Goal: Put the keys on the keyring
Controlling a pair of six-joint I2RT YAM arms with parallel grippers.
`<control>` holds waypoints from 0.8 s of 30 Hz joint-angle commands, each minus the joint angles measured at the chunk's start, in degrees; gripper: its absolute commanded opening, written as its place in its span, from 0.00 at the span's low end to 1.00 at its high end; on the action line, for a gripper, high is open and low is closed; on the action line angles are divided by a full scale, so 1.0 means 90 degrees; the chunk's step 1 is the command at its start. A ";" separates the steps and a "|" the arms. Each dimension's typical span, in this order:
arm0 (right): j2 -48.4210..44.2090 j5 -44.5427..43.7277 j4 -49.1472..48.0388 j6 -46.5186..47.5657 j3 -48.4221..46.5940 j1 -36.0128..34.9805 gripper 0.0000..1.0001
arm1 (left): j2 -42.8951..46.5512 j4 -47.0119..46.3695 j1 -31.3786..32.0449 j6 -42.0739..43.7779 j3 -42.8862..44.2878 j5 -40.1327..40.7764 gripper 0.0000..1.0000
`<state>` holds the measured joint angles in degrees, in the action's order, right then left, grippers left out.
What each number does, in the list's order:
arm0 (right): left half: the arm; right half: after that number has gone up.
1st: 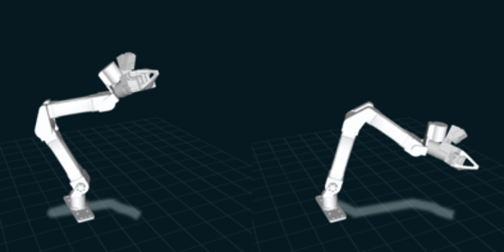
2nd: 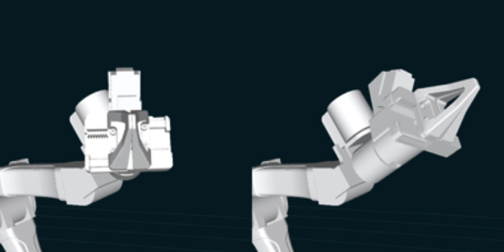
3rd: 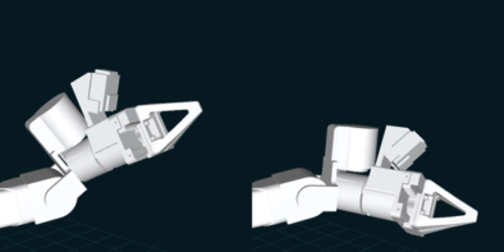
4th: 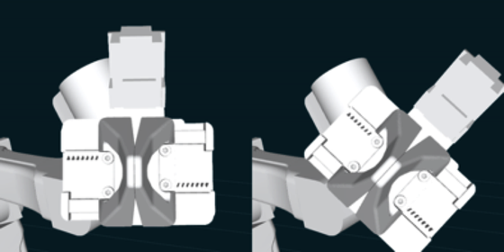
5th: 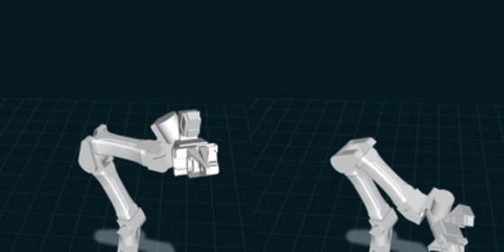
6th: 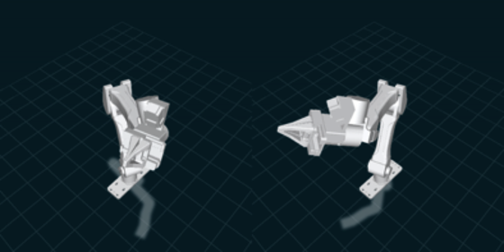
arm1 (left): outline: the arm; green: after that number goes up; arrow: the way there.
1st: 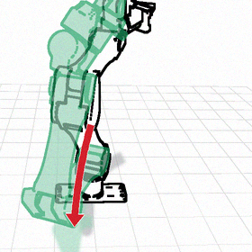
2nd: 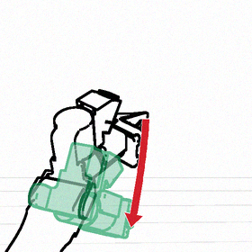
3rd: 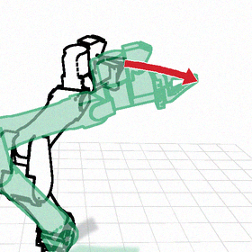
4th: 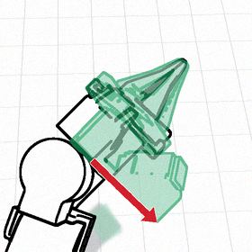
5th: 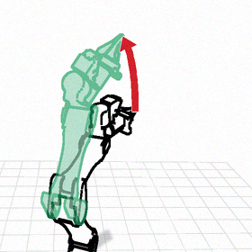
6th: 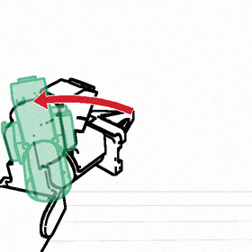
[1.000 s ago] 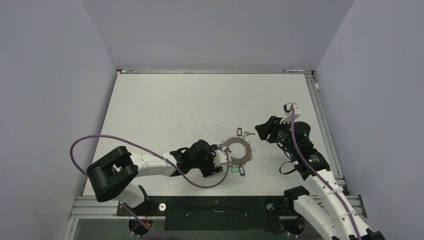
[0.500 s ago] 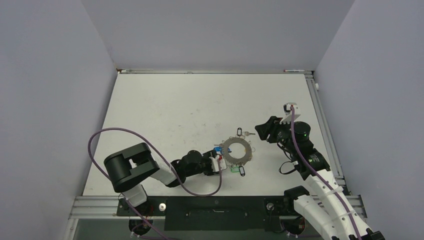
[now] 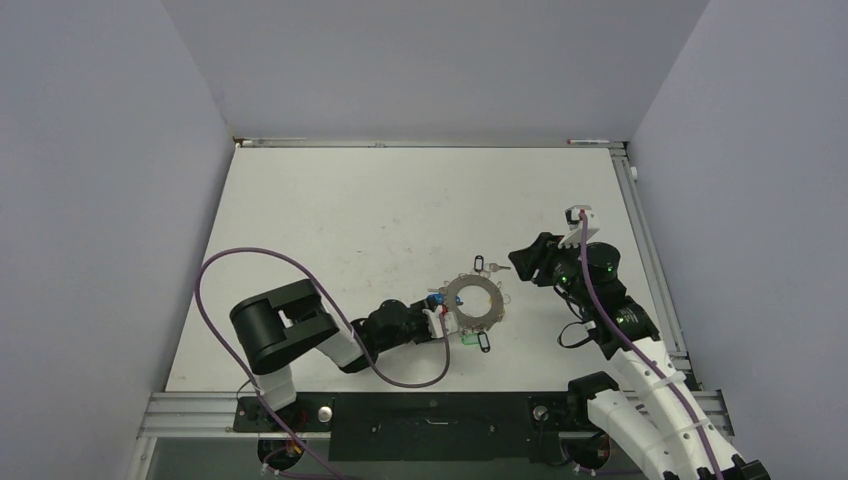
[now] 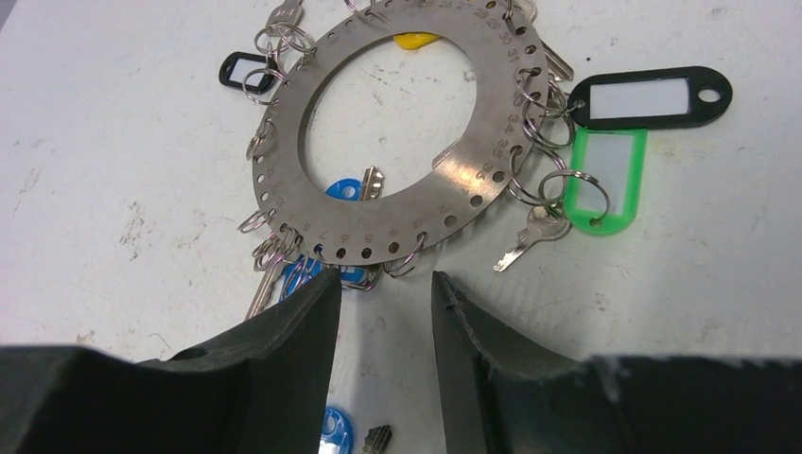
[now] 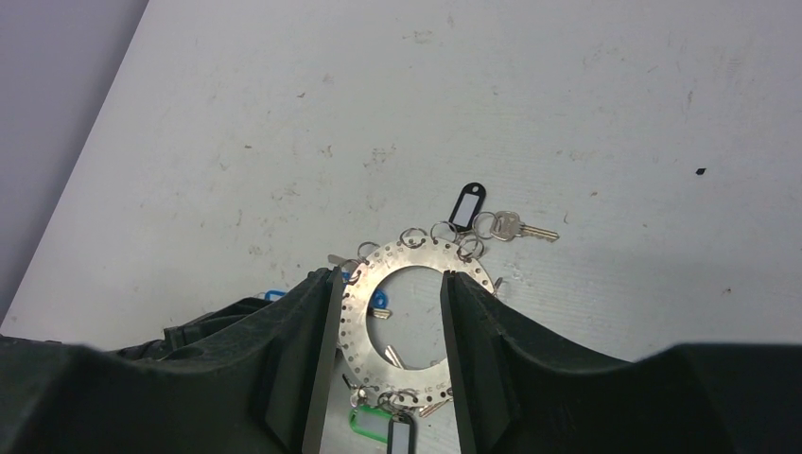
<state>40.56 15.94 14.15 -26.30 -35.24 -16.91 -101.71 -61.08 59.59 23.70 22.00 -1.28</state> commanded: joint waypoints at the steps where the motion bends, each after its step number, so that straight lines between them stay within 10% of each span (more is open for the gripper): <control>1: 0.0074 0.0084 -0.0284 0.0052 -0.0026 0.0016 0.44 | -0.0207 -0.0438 0.0029 -0.0039 0.0158 0.0084 0.36; 14: 0.0181 0.0113 -0.0318 0.0065 -0.0019 0.0014 0.44 | -0.0763 -0.1037 0.0091 -0.0172 0.0177 0.0052 0.28; 24: 0.0200 0.0103 -0.0335 0.0067 -0.0003 0.0014 0.44 | -0.0857 -0.1251 0.0092 -0.0190 0.0121 0.0019 0.00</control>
<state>41.85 16.36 13.74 -26.26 -35.24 -16.91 -108.57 -70.43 60.07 23.09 22.87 -0.32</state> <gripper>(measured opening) 0.442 0.018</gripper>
